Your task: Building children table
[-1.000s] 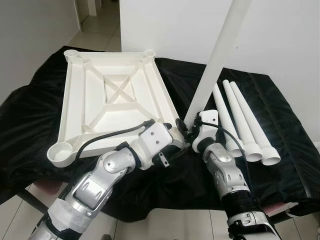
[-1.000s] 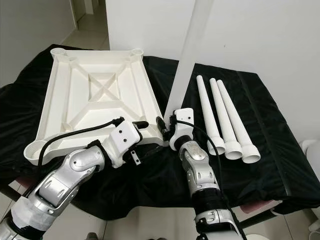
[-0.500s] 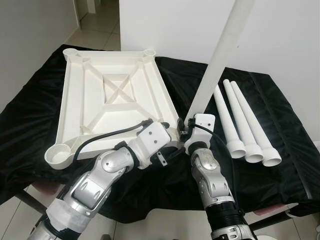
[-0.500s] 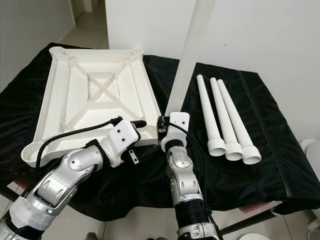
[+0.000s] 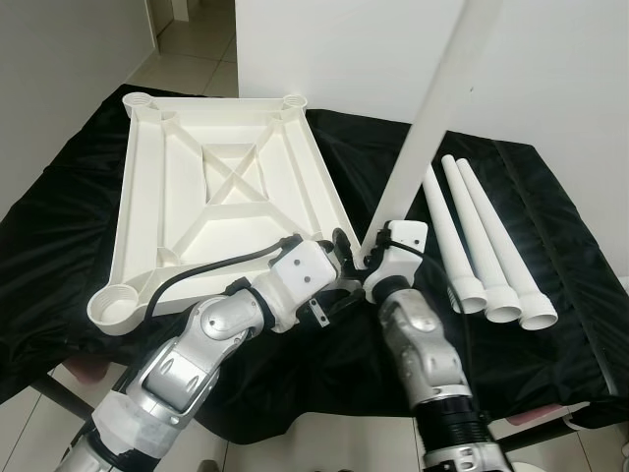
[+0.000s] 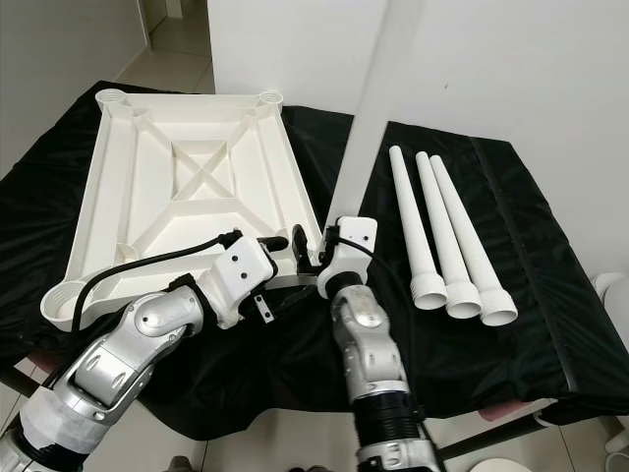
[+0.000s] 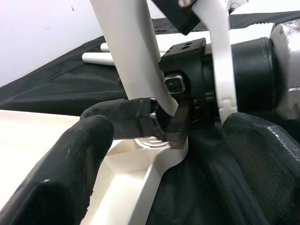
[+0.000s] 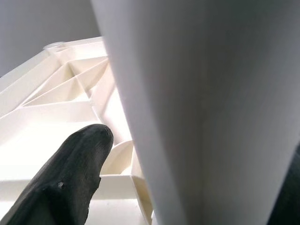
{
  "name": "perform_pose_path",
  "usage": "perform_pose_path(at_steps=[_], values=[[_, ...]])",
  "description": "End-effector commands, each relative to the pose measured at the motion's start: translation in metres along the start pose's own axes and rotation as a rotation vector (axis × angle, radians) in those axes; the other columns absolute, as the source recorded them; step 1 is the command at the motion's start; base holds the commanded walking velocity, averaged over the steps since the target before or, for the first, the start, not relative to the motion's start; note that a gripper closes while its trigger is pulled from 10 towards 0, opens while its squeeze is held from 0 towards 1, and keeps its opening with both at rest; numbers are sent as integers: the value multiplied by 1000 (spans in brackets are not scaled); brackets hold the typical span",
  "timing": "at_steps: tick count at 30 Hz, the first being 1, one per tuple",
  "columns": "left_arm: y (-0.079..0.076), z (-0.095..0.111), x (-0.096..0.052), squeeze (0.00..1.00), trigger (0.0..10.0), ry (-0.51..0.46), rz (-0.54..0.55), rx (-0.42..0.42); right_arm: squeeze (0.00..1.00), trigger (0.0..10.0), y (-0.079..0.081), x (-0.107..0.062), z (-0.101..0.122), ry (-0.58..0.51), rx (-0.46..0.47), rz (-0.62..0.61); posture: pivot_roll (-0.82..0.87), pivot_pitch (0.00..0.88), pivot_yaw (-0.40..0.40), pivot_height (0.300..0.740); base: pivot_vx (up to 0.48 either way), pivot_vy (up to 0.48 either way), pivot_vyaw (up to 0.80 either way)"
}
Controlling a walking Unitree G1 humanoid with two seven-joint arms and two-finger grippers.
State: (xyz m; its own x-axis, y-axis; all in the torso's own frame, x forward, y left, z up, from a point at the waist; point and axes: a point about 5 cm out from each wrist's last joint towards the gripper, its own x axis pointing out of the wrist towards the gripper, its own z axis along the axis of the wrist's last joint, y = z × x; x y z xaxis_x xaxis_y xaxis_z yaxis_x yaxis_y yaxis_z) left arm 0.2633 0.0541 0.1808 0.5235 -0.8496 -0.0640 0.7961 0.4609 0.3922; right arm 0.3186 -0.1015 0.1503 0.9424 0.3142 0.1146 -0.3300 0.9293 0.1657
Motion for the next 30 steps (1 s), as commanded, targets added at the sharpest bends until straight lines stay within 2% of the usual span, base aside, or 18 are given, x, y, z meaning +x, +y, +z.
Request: perform_pose_path(at_steps=[1,5,6,11,12,17,19,22,23,25,26,27,30], values=[[-5,2,1,0,10000,-11,-34,-1,0,10000,4,0,3,-8,-24,98,78,56,-88,740,0,0,0],[-5,2,1,0,10000,-12,-36,-2,0,10000,1,0,5,-6,-55,140,78,61,-85,740,0,0,0],[-6,2,1,0,10000,-10,-36,-1,0,10000,-6,0,7,-6,-101,178,79,62,-84,740,0,0,0],[-5,1,0,0,10000,-7,-35,2,0,10000,-19,1,10,10,-176,236,78,64,-83,740,0,0,0],[-5,1,1,0,10000,-6,-34,3,0,10000,-24,2,10,28,-215,268,77,65,-82,740,0,0,0],[-5,2,1,0,10000,-6,-34,4,0,10000,-27,2,10,40,-240,299,77,66,-81,740,0,0,0],[-5,2,1,0,10000,-5,-42,5,0,10000,-32,4,9,80,-281,363,77,75,-79,740,0,0,0],[-6,2,0,0,10000,-5,-58,5,0,10000,-35,4,7,97,-290,388,77,75,-79,740,0,0,0],[-9,1,-3,0,10000,-5,-84,-5,0,4941,-39,3,4,123,-307,419,77,75,-79,740,0,0,0],[-9,1,-3,0,10000,-5,-84,-5,0,4941,-39,3,4,123,-307,419,77,75,-79,740,0,0,0],[-10,1,-4,0,10000,-7,-92,-4,0,3059,-41,3,3,131,-301,425,77,75,-79,740,0,0,0],[-9,1,-5,0,10000,-3,-92,-2,0,0,-45,3,2,137,-289,427,77,75,-79,740,0,0,0],[-9,1,-5,0,10000,-1,-91,1,0,0,-46,3,2,138,-280,428,79,82,-75,740,0,0,0]])
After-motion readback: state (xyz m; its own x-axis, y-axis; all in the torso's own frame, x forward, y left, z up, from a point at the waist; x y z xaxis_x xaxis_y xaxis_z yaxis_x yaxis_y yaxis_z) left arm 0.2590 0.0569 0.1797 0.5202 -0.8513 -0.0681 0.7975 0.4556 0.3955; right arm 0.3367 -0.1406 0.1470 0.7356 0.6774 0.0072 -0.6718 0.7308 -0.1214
